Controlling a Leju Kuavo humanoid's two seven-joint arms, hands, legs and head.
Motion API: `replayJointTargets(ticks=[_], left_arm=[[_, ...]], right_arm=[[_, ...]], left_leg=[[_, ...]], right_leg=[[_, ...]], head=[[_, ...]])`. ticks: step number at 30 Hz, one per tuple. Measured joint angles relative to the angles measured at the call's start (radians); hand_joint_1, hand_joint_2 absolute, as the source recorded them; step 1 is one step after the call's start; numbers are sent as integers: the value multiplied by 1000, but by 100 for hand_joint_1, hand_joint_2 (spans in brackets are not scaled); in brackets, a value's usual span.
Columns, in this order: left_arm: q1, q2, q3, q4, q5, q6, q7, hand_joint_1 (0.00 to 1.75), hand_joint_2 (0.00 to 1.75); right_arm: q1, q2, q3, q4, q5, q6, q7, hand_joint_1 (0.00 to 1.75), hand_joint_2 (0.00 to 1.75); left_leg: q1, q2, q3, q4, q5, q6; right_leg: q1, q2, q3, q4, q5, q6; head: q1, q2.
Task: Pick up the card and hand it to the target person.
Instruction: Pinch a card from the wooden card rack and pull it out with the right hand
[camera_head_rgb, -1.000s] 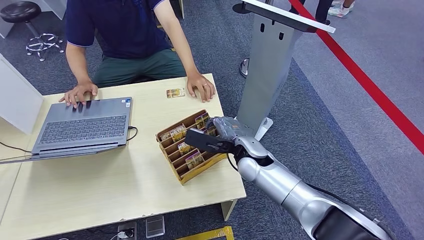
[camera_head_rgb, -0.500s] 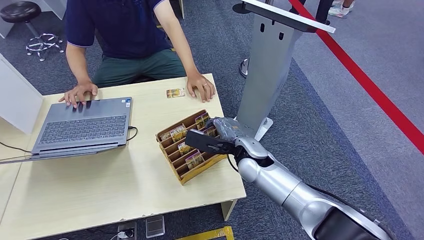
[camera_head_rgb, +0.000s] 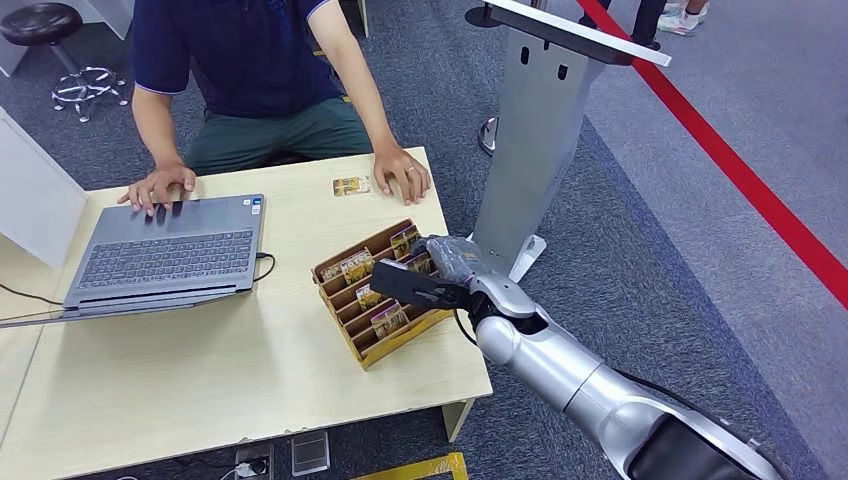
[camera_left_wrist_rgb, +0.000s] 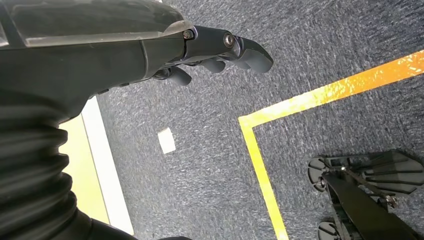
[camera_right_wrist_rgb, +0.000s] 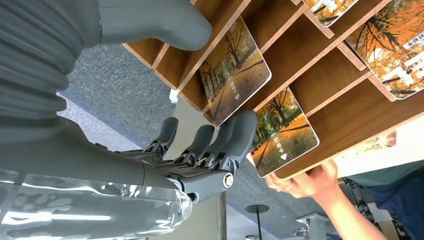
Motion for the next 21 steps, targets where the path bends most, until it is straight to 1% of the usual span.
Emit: replayJointTargets(ticks=[7,18,21], left_arm=[[2,0,0,0,0,0,0,0,175],[2,0,0,0,1,0,0,0,175],[3,0,0,0,1,0,0,0,175]], right_arm=[[0,0,5,0,-4,2,-2,83,175],[-1,1,6,0,-13,4,-4,94,175],[-1,1,6,0,-13,5,-5,100,175]], left_leg=[[0,0,0,0,0,0],[0,0,0,0,0,0],[0,0,0,0,0,0]], right_leg=[[0,0,0,0,0,0],[0,0,0,0,0,0],[0,0,0,0,0,0]], head=[[0,0],[0,0],[0,0]])
